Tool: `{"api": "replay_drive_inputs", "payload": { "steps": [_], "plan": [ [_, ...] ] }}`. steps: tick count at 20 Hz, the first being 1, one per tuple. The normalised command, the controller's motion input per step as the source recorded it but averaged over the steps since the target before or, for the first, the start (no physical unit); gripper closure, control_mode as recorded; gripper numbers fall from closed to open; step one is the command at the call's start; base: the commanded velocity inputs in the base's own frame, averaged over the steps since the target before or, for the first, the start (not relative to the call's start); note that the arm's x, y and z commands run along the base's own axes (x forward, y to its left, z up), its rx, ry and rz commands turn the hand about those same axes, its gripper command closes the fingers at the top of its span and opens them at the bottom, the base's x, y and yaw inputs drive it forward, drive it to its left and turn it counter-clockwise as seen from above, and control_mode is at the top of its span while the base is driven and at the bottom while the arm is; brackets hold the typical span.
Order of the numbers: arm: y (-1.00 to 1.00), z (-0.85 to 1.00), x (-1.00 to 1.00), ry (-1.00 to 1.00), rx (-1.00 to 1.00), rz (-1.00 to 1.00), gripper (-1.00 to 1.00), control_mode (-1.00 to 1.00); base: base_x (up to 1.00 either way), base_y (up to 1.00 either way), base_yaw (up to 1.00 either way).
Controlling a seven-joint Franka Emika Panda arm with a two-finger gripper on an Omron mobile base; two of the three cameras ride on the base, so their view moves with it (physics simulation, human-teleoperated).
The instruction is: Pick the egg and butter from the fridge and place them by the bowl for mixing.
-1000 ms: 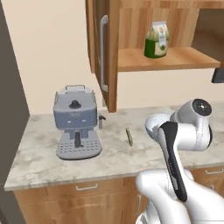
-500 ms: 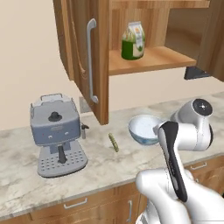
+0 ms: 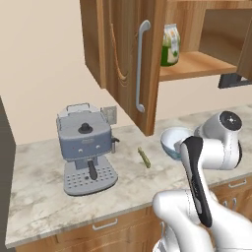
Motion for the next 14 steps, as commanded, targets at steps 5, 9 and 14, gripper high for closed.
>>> {"api": "replay_drive_inputs", "payload": {
  "steps": [5, 9, 14],
  "plan": [
    [0.08, 0.00, 0.03, 0.04, 0.00, 0.02, 1.00, -1.00, 0.00, 0.00, 0.00],
    [0.64, -0.01, 0.28, 0.33, 0.00, 0.10, 1.00, -1.00, 0.00, 0.00, 0.00],
    [0.50, -0.08, 0.32, 0.34, 0.00, 0.07, 1.00, -1.00, 0.00, 0.00, 0.00]
  ]
}}
